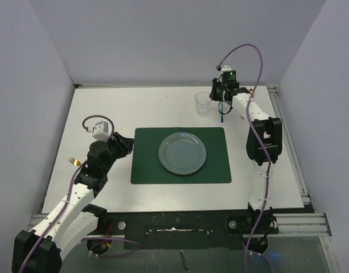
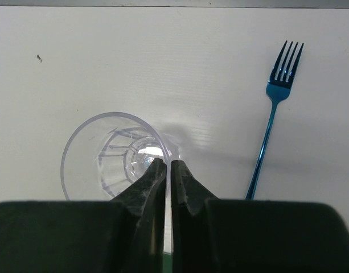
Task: Set the dinner table for one person
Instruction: Pick up the cup at the center of the board, then place the cup at the center of the board.
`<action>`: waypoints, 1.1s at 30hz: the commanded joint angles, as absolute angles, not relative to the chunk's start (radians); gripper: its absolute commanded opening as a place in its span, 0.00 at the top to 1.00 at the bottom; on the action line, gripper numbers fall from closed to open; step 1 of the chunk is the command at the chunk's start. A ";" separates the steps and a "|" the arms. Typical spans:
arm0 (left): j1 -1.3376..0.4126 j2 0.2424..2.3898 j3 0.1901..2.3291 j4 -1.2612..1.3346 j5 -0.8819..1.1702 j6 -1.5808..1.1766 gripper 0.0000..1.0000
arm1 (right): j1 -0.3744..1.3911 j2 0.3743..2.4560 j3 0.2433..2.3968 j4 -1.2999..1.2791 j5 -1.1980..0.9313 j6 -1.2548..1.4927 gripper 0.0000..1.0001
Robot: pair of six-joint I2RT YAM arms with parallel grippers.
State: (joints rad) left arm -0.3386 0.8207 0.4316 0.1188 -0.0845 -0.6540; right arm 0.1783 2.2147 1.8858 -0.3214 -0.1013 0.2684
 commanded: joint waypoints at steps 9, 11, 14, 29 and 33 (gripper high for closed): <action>-0.342 0.803 0.439 0.199 -0.055 -0.676 0.63 | 0.184 2.000 1.749 -0.228 -0.058 0.250 1.00; -0.342 0.796 0.441 0.192 -0.055 -0.673 0.63 | 0.184 1.986 1.711 -0.214 -0.052 0.250 1.00; -0.342 0.789 0.449 0.175 -0.057 -0.666 0.63 | 0.184 1.963 1.656 -0.196 -0.038 0.252 1.00; -0.344 0.765 0.448 0.152 -0.055 -0.663 0.63 | 0.178 1.872 1.469 -0.117 0.005 0.277 1.00; -0.344 0.765 0.448 0.152 -0.050 -0.662 0.63 | 0.178 1.871 1.470 -0.117 0.004 0.276 1.00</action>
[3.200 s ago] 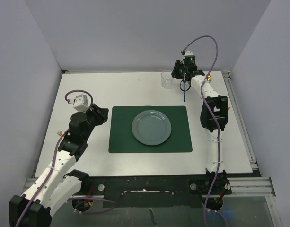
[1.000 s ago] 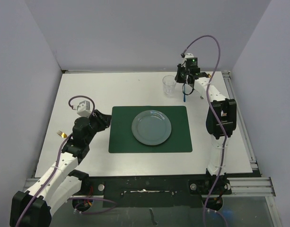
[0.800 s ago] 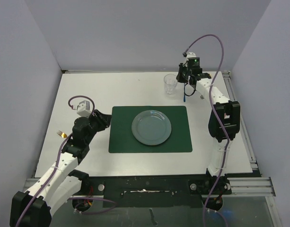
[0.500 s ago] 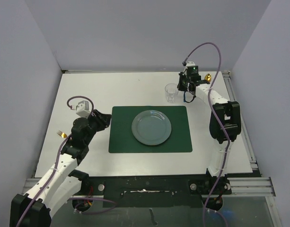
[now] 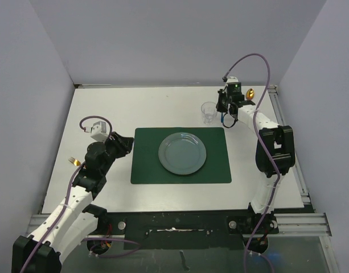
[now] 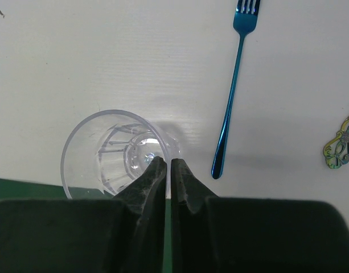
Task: Set the dinner table for one person
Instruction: Place the cup at the center of the board.
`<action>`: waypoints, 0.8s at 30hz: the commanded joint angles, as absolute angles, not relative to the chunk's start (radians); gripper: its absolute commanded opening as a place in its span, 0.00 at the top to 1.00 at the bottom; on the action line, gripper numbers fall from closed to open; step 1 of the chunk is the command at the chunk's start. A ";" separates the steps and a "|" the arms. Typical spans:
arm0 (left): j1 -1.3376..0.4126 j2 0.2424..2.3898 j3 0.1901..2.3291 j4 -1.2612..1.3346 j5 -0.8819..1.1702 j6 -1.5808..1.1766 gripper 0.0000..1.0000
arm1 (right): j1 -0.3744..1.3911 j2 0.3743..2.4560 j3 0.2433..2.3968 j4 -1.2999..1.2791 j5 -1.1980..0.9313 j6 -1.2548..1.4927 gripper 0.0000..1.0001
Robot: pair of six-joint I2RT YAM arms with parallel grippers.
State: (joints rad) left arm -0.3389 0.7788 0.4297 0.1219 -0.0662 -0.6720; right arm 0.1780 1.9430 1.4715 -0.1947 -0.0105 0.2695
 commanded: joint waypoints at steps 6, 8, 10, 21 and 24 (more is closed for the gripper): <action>-0.344 0.759 0.451 0.145 -0.047 -0.662 0.63 | 0.178 1.878 1.462 -0.108 0.017 0.272 1.00; -0.344 0.755 0.452 0.142 -0.049 -0.660 0.63 | 0.177 1.881 1.458 -0.105 0.021 0.272 1.00; -0.344 0.751 0.453 0.138 -0.049 -0.660 0.63 | 0.177 1.885 1.456 -0.103 0.026 0.270 1.00; -0.344 0.739 0.459 0.121 -0.050 -0.658 0.63 | 0.171 1.916 1.464 -0.071 0.041 0.275 1.00; -0.344 0.736 0.462 0.113 -0.055 -0.654 0.63 | 0.170 1.933 1.482 -0.072 0.044 0.278 1.00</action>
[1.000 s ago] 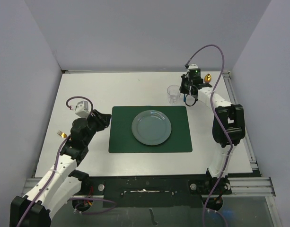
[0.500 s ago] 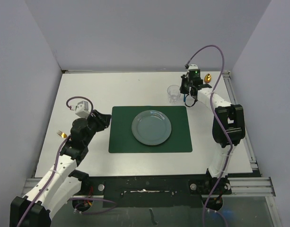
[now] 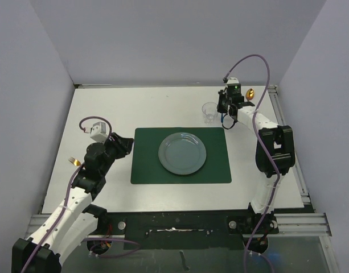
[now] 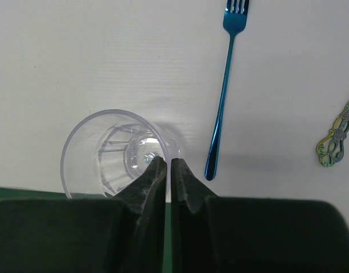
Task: Set the dinner table for one person
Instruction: Place the cup at the center of the board.
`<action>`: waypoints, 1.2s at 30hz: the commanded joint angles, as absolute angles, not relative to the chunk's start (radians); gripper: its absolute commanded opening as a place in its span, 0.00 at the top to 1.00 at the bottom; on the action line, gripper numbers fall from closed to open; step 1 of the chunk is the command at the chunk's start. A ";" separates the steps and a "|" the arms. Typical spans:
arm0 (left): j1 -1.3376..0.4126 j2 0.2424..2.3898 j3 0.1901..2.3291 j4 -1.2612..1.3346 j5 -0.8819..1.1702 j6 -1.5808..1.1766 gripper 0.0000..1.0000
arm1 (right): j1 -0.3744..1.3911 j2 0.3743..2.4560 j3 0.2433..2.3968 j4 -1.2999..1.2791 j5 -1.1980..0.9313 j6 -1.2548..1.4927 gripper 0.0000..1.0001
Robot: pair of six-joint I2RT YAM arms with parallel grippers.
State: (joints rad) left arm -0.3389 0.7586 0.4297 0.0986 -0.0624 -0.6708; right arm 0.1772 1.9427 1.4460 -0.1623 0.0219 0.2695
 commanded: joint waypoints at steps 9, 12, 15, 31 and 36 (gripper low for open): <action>-0.344 0.734 0.468 0.101 -0.061 -0.646 0.63 | 0.169 1.971 1.497 -0.067 0.046 0.284 1.00; -0.344 0.731 0.472 0.093 -0.063 -0.643 0.63 | 0.166 1.985 1.503 -0.062 0.043 0.292 1.00; -0.344 0.725 0.477 0.082 -0.068 -0.638 0.63 | 0.163 1.999 1.515 -0.069 0.035 0.298 1.00; -0.344 0.722 0.465 0.080 -0.069 -0.640 0.63 | 0.155 1.989 1.540 -0.100 0.029 0.304 0.77; -0.344 0.721 0.462 0.081 -0.069 -0.641 0.63 | 0.153 1.978 1.550 -0.100 0.021 0.305 0.72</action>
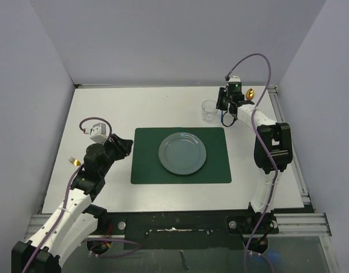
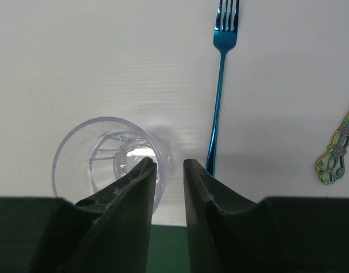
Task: Set the dinner table for one person
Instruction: Place the cup at the center of the board, then pick up the fork at the center of the board.
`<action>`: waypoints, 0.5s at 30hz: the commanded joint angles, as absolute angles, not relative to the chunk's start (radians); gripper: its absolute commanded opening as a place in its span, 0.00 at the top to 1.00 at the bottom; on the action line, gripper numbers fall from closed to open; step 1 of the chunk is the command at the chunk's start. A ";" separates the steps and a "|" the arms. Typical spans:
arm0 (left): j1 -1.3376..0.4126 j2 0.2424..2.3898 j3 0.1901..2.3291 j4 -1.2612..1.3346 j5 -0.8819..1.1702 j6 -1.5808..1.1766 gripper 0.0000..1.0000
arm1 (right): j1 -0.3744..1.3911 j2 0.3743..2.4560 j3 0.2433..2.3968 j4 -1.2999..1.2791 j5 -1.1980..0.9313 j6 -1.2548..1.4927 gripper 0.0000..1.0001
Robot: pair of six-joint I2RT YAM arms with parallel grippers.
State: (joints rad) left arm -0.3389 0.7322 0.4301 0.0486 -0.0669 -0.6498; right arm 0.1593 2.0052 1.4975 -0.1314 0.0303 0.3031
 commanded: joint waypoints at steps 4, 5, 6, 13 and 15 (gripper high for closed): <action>-0.344 0.717 0.465 0.080 -0.069 -0.643 0.63 | 0.151 1.958 1.549 -0.084 0.031 0.311 0.72; -0.344 0.716 0.466 0.079 -0.069 -0.643 0.63 | 0.152 1.952 1.547 -0.076 0.038 0.311 0.72; -0.344 0.716 0.466 0.078 -0.070 -0.642 0.63 | 0.151 1.946 1.546 -0.073 0.049 0.313 0.72; -0.344 0.710 0.461 0.080 -0.065 -0.649 0.63 | 0.144 1.934 1.566 -0.111 0.195 0.262 0.76; -0.344 0.710 0.458 0.087 -0.062 -0.653 0.63 | 0.138 1.937 1.565 -0.119 0.225 0.251 0.77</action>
State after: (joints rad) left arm -0.3389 0.7265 0.4297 0.0486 -0.0669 -0.6506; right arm 0.1547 2.0048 1.5169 -0.1352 0.1162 0.2886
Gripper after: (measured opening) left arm 0.376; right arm 0.239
